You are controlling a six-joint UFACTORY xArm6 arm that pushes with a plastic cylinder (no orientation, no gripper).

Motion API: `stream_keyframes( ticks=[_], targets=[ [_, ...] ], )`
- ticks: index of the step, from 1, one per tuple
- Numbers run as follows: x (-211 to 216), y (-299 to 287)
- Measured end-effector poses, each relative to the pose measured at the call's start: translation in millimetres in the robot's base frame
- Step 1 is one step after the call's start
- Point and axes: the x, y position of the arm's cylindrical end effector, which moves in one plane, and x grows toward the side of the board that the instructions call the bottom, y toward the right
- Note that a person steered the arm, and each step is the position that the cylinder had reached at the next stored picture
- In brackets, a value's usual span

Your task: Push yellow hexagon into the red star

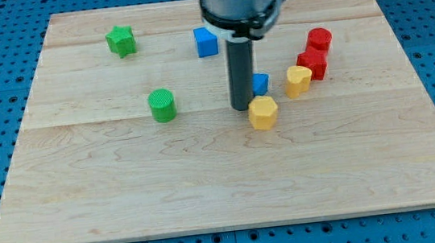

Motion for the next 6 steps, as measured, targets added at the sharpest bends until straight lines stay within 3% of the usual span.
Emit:
stream_keyframes(
  ticks=[1, 2, 3, 4, 6],
  targets=[
    [29, -36],
    [45, 2],
    [44, 86],
    [0, 111],
    [0, 137]
  ],
)
